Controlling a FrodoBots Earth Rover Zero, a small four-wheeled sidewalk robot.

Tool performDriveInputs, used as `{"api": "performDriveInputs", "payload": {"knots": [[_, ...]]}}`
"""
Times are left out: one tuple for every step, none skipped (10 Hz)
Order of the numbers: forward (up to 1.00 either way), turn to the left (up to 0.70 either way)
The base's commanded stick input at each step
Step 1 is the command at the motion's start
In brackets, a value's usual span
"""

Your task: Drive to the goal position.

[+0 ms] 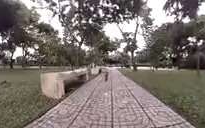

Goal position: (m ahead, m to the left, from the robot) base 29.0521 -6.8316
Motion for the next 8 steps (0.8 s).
{"api": "performDriveInputs", "payload": {"knots": [[0.70,0.00],[0.70,0.00],[0.70,0.00],[0.70,0.00],[0.70,0.00],[0.70,0.00],[0.70,0.00],[0.70,0.00]]}}
